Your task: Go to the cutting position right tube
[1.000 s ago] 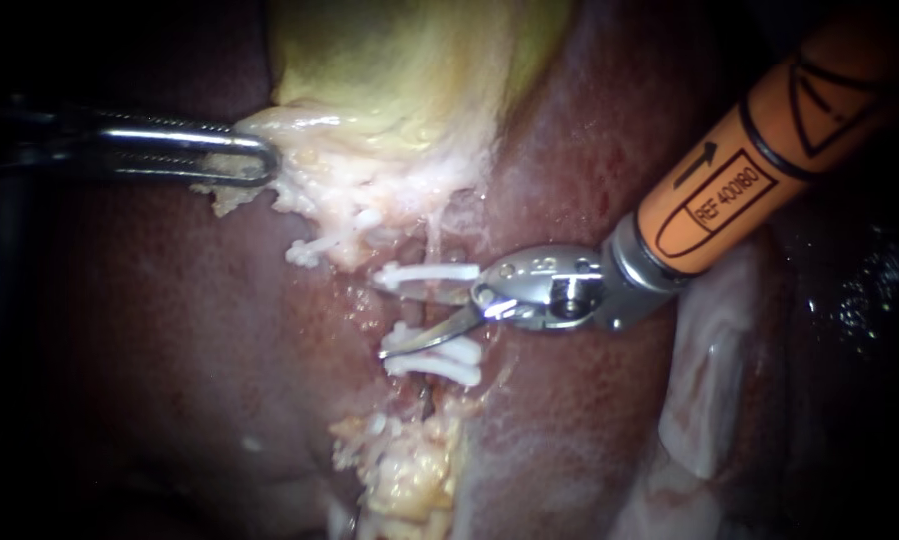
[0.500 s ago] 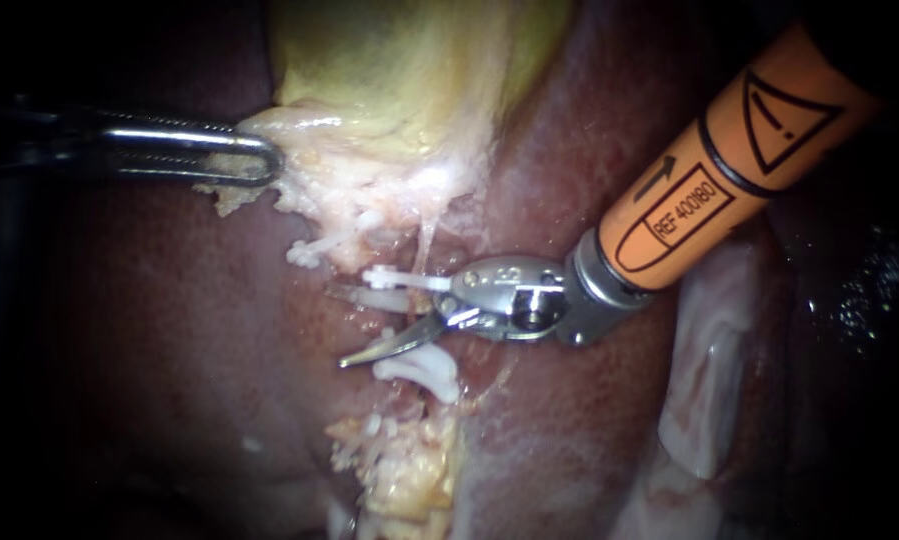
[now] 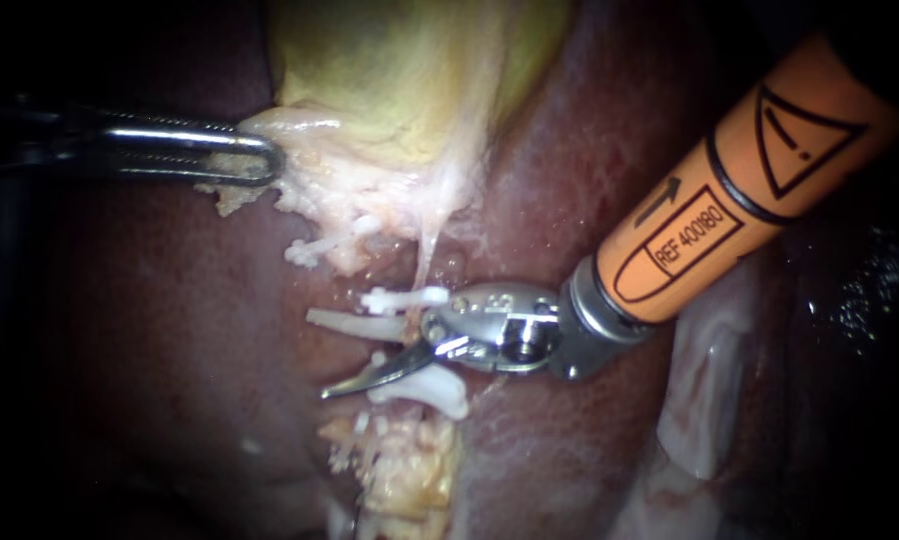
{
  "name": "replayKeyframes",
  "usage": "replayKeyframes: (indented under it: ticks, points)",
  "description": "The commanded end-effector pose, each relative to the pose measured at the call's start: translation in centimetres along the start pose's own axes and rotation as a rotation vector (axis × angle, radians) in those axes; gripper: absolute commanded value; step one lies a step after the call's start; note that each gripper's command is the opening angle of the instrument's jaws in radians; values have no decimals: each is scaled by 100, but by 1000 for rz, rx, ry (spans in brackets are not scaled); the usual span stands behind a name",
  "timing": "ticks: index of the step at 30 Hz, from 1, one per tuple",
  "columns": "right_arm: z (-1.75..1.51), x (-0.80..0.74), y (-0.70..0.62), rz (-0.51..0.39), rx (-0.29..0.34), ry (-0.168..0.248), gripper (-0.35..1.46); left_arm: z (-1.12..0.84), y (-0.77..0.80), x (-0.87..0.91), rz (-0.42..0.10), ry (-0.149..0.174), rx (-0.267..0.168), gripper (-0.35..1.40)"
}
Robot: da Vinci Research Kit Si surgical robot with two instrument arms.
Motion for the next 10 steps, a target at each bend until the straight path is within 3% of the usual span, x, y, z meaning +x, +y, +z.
replayKeyframes:
  ticks: [1,10]
  points:
    - [0,1,-1,1,0,1,108,0,0,0,0,0,0,-35]
    - [-1,0,2,6,-17,3,111,1,0,0,0,0,0,-35]
